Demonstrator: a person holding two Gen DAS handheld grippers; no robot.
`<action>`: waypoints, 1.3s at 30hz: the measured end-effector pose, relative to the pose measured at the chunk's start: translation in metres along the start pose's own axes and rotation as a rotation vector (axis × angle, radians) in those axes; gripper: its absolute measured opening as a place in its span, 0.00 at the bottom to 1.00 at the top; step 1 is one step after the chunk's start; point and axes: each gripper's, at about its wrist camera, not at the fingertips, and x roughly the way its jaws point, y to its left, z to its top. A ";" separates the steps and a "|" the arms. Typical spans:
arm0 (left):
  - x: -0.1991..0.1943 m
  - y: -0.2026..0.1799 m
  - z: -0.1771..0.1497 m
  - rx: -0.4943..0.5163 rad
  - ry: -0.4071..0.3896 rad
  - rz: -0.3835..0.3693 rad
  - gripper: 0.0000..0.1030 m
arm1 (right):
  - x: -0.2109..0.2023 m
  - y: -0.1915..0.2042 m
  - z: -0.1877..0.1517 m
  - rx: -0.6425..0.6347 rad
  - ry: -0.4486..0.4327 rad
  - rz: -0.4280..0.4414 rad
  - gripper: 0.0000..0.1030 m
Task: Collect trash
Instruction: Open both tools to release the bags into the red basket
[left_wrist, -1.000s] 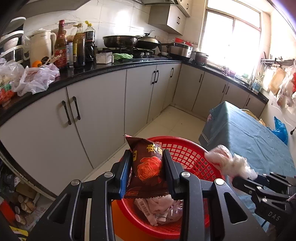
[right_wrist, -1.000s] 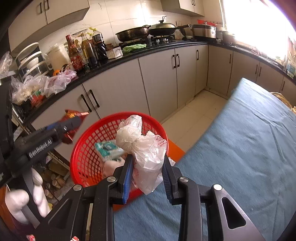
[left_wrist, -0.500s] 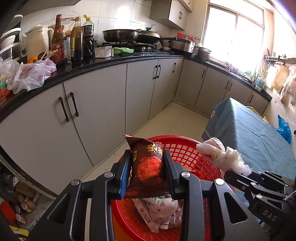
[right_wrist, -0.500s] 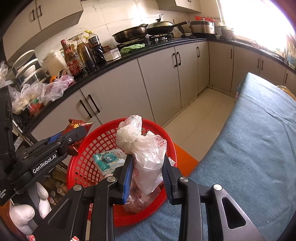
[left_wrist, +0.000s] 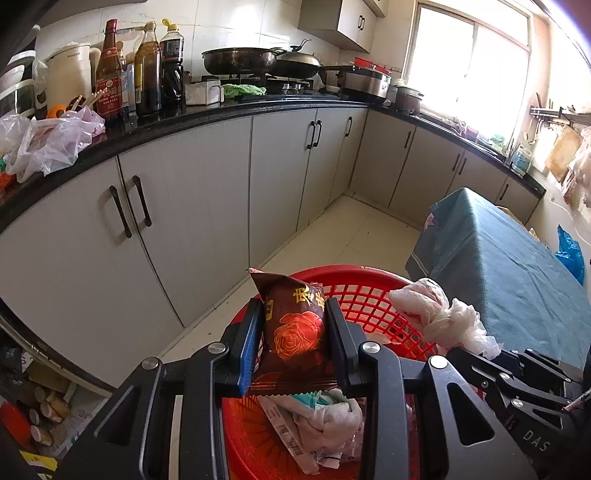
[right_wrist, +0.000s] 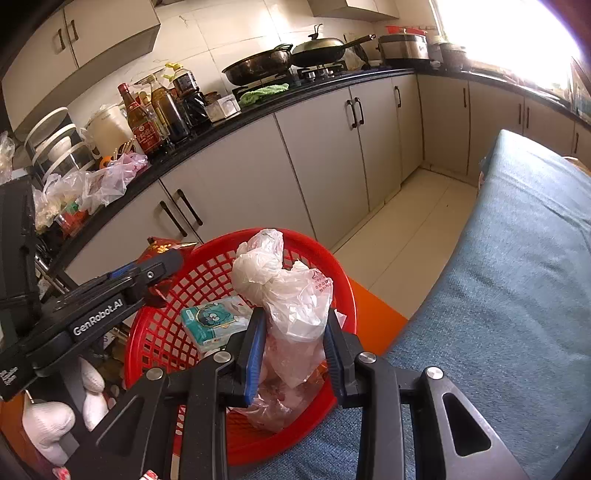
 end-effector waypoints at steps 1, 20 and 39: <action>0.002 0.000 0.000 -0.001 0.002 0.000 0.32 | 0.000 -0.001 0.000 0.003 0.001 0.004 0.32; 0.003 0.004 0.003 -0.032 -0.024 -0.025 0.32 | -0.002 -0.005 -0.003 0.020 -0.006 0.043 0.32; -0.014 0.011 0.007 -0.094 -0.078 -0.063 0.70 | -0.006 -0.007 -0.002 0.029 -0.030 0.075 0.60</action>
